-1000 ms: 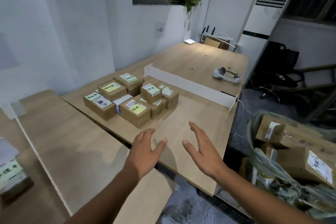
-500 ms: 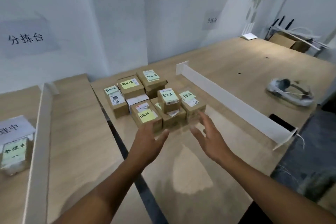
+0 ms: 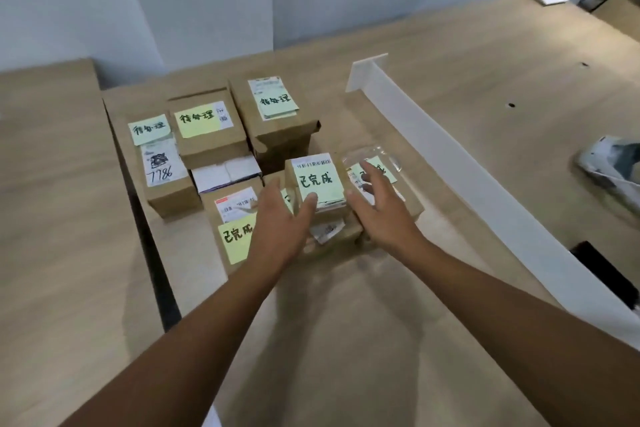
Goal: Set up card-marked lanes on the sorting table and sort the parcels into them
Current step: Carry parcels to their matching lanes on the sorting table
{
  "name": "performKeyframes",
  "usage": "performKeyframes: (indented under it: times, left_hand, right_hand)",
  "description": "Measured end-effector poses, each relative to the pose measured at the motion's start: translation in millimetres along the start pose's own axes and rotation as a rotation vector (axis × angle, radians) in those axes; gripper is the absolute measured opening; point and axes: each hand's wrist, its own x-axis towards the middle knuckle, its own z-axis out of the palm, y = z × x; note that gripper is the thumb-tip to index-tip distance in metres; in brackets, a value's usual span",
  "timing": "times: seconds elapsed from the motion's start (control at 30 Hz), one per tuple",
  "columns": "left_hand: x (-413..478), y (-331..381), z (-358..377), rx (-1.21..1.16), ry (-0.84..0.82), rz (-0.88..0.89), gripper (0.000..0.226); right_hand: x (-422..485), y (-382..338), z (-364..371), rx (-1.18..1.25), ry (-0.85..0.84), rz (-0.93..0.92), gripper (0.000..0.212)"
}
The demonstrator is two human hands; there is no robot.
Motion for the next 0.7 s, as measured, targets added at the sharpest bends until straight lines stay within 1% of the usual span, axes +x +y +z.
performKeyframes:
  times: [0.1,0.17,0.33,0.4,0.47,0.57,0.63,0.7]
  left_hand:
    - [22.4,-10.6,20.0,-0.051,-0.064,-0.019,0.060]
    - [28.2,-14.6,27.4,-0.062,-0.081,-0.045,0.061]
    - [25.7,-13.9,26.9,-0.052,-0.077,-0.052,0.060]
    - [13.7,-7.3,19.0,-0.059,-0.072,-0.030,0.060]
    - [-6.4,3.0,5.0,-0.078,-0.048,0.006,0.060]
    - [-51.9,20.7,-24.7,-0.122,-0.013,0.085,0.052]
    - [-89.5,32.8,-47.4,-0.122,0.026,0.142,0.053]
    - [-131.4,44.8,-70.9,-0.128,0.083,0.185,0.053]
  right_hand:
    - [26.4,13.2,17.7,0.025,-0.064,0.014,0.064]
    - [30.3,21.5,26.2,0.050,-0.101,0.024,0.062]
    - [24.5,22.5,24.6,0.063,-0.116,0.006,0.063]
    - [11.9,13.9,18.3,0.040,-0.083,-0.020,0.065]
    - [-5.9,-0.1,8.9,0.047,-0.040,-0.079,0.065]
    - [-42.6,-26.7,-6.7,0.086,-0.006,-0.191,0.070]
    - [-73.5,-46.8,-15.6,0.105,0.008,-0.274,0.074]
    - [-106.6,-68.0,-22.6,0.143,0.015,-0.366,0.073]
